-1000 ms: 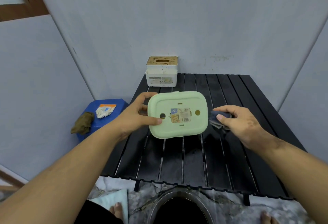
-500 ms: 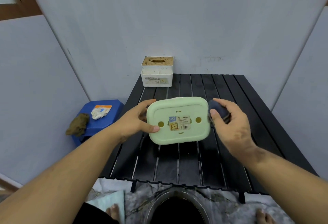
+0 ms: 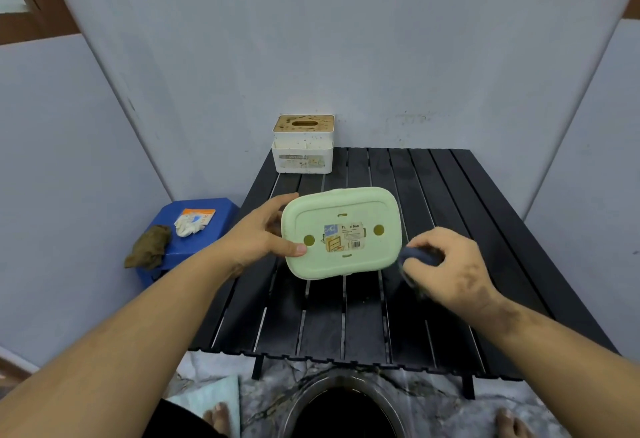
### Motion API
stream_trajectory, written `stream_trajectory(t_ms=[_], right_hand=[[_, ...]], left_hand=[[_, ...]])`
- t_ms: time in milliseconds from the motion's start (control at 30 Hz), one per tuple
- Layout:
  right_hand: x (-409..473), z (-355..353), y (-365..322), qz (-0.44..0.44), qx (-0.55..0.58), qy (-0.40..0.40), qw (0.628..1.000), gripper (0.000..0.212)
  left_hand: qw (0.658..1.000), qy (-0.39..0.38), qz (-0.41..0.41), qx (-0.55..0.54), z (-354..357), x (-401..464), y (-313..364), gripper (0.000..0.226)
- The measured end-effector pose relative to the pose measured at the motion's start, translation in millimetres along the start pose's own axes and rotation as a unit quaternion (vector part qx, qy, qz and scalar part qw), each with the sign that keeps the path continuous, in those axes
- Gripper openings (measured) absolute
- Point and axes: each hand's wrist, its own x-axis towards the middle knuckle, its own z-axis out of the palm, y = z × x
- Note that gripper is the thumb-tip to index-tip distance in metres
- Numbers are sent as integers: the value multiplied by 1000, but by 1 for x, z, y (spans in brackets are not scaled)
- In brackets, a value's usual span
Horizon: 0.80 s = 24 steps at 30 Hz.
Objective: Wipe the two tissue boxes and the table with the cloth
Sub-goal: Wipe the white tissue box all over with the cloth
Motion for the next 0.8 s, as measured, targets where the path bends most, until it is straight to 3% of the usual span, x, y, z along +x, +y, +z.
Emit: stream_trajectory(t_ms=[133, 200, 333, 433, 600, 800], right_hand=[[25, 0, 3, 175, 167, 43, 969, 12], [34, 1, -3, 215, 272, 3, 938, 9], [39, -2, -8, 192, 271, -112, 937, 36], [37, -6, -4, 178, 279, -115, 937, 56], [24, -17, -6, 106, 219, -102, 965, 55], [12, -19, -7, 100, 183, -56, 976, 48]], left_hand=[[997, -25, 14, 72, 4, -5, 5, 104], [992, -32, 27, 119, 9, -7, 7, 111], [989, -20, 25, 146, 15, -9, 9, 124], [992, -12, 51, 118, 13, -14, 10, 104], [993, 22, 94, 68, 21, -24, 9, 82], [988, 23, 104, 113, 34, -29, 3, 110]])
